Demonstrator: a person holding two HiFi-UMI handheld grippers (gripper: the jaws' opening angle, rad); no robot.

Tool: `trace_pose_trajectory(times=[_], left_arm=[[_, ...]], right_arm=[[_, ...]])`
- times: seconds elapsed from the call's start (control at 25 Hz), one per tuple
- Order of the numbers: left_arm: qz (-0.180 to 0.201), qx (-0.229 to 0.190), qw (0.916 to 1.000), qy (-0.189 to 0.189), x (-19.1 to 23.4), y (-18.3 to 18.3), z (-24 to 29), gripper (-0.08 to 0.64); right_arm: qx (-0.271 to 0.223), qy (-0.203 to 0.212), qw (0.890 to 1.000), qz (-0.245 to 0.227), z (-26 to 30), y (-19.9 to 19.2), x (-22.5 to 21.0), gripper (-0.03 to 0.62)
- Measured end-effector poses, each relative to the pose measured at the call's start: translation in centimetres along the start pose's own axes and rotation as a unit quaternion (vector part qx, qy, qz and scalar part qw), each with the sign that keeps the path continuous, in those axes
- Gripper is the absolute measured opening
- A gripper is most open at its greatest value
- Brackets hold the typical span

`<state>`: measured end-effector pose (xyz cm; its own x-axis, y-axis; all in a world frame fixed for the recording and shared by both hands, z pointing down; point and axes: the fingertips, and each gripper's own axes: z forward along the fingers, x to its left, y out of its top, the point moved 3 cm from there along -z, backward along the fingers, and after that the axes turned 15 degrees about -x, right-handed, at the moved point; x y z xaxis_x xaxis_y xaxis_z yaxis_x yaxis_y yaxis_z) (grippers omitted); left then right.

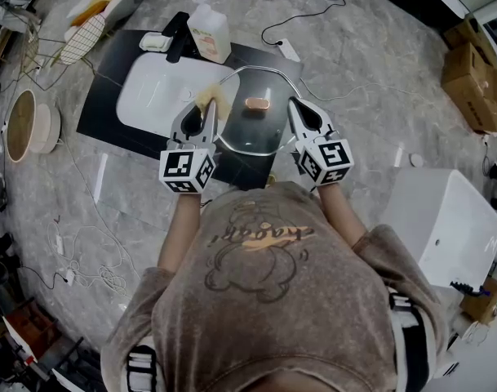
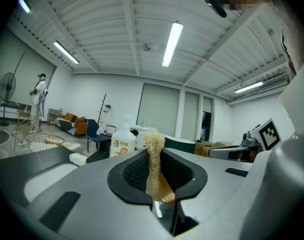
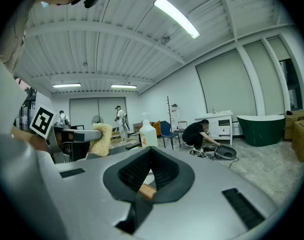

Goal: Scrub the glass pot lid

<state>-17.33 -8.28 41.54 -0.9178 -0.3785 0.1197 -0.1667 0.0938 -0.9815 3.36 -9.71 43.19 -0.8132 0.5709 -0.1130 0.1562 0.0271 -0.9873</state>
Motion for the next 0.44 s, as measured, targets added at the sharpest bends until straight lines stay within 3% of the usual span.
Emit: trace_pose_trajectory(times=[0.44], left_arm=[[-0.020, 0.003, 0.9998, 0.000, 0.11, 0.04, 0.08, 0.067]], right_arm=[[-0.002, 0.001, 1.000, -0.001, 0.25, 0.10, -0.12, -0.003]])
